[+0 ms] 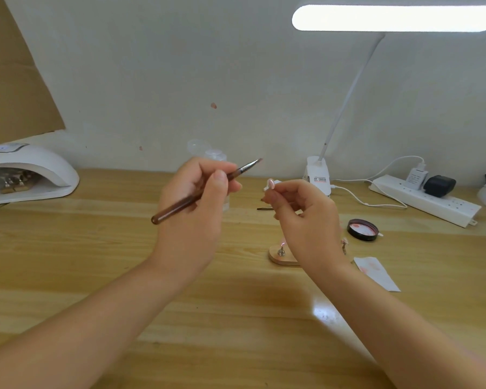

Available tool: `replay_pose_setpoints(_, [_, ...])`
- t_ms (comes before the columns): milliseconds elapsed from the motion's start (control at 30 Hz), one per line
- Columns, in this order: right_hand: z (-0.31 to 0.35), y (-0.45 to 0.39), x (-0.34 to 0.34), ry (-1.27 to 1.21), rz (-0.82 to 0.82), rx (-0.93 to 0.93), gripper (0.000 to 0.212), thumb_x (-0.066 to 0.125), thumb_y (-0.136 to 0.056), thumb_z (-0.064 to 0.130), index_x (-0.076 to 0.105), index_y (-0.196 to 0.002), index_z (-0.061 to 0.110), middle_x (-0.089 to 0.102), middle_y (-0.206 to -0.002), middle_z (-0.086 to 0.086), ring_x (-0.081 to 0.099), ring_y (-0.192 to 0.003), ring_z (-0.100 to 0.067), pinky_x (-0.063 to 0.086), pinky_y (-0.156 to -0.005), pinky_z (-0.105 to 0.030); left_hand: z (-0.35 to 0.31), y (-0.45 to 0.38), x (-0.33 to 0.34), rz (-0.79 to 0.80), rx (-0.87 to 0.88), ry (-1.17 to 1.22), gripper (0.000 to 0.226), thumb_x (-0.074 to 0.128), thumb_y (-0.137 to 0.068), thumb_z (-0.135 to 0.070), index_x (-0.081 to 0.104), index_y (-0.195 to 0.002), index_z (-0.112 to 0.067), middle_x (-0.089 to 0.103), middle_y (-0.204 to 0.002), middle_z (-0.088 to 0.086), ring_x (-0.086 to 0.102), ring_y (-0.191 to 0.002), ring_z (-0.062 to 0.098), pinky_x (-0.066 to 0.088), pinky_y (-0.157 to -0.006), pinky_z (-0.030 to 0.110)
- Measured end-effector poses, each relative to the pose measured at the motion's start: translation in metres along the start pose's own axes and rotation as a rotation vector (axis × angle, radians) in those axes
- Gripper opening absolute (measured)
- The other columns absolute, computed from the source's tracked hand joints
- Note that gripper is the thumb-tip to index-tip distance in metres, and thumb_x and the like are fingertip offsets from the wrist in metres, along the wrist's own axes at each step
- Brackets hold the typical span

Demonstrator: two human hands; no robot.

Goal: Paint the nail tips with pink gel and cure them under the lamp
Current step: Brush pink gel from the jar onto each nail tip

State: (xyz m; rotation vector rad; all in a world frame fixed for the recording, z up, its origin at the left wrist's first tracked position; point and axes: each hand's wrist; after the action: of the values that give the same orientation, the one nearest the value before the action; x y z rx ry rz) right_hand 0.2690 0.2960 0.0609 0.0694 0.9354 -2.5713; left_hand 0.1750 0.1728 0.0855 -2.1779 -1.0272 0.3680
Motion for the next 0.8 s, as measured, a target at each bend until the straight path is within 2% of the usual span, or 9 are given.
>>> replay_pose_setpoints(100, [-0.001,-0.001,-0.001,-0.033,0.001,0.008,0.003,0.068,-0.089,0.027,0.069,-0.087,0.025,0.072,-0.08,0.011,0.066,-0.076,-0.014,0.054,-0.073,-0.046,0.007,0.008,0.002,0.047,-0.029,-0.024,0.017,0.048,-0.092,-0.021,0.064,-0.094,-0.025,0.071,-0.088,-0.007,0.069,-0.087,0.009,0.054,-0.079,0.024])
replay_pose_setpoints(267, [0.0,-0.001,-0.001,-0.034,0.004,0.019,0.002,0.068,-0.089,0.028,0.069,-0.087,0.027,0.072,-0.08,0.011,0.066,-0.075,-0.012,0.054,-0.075,-0.046,0.008,0.013,-0.001,0.08,-0.026,-0.021,0.018,0.049,-0.093,-0.02,0.066,-0.098,-0.025,0.072,-0.092,-0.006,0.069,-0.09,0.006,0.052,-0.08,0.019])
replay_pose_setpoints(400, [0.001,0.0,-0.004,-0.027,0.001,0.042,0.003,0.069,-0.088,0.026,0.069,-0.089,0.023,0.072,-0.081,0.008,0.066,-0.074,-0.012,0.054,-0.076,-0.044,0.007,0.017,-0.001,0.114,-0.016,-0.033,0.017,0.052,-0.093,-0.031,0.065,-0.101,-0.024,0.073,-0.095,-0.003,0.069,-0.094,0.01,0.055,-0.084,0.026])
replay_pose_setpoints(600, [0.003,0.0,-0.004,-0.007,-0.005,0.046,0.002,0.068,-0.088,0.025,0.069,-0.088,0.024,0.071,-0.08,0.009,0.065,-0.071,-0.013,0.054,-0.073,-0.042,0.007,0.019,-0.001,0.133,-0.022,-0.046,0.017,0.051,-0.093,-0.027,0.065,-0.102,-0.023,0.073,-0.094,-0.002,0.069,-0.094,0.011,0.055,-0.084,0.03])
replay_pose_setpoints(667, [0.003,0.0,-0.004,-0.003,-0.008,0.042,0.005,0.068,-0.089,0.028,0.07,-0.087,0.024,0.071,-0.08,0.009,0.065,-0.071,-0.012,0.054,-0.071,-0.041,0.006,0.019,-0.001,0.148,-0.009,-0.052,0.016,0.05,-0.093,-0.023,0.066,-0.098,-0.022,0.072,-0.09,-0.002,0.069,-0.09,0.011,0.055,-0.082,0.028])
replay_pose_setpoints(800, [0.003,0.001,-0.003,-0.003,-0.004,0.041,0.011,0.066,-0.089,0.036,0.069,-0.086,0.025,0.071,-0.08,0.01,0.065,-0.073,-0.012,0.054,-0.07,-0.038,0.004,0.018,-0.003,0.139,0.028,0.016,0.018,0.047,-0.093,-0.016,0.065,-0.09,-0.012,0.069,-0.083,0.004,0.068,-0.078,0.007,0.05,-0.073,0.015])
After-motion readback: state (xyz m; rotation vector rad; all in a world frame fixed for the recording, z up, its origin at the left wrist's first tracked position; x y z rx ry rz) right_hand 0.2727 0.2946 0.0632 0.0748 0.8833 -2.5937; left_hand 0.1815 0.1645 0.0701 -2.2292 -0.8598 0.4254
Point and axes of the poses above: each hand's wrist, its own y-axis away from the middle knuckle, its own x-axis out of the palm, z = x × y
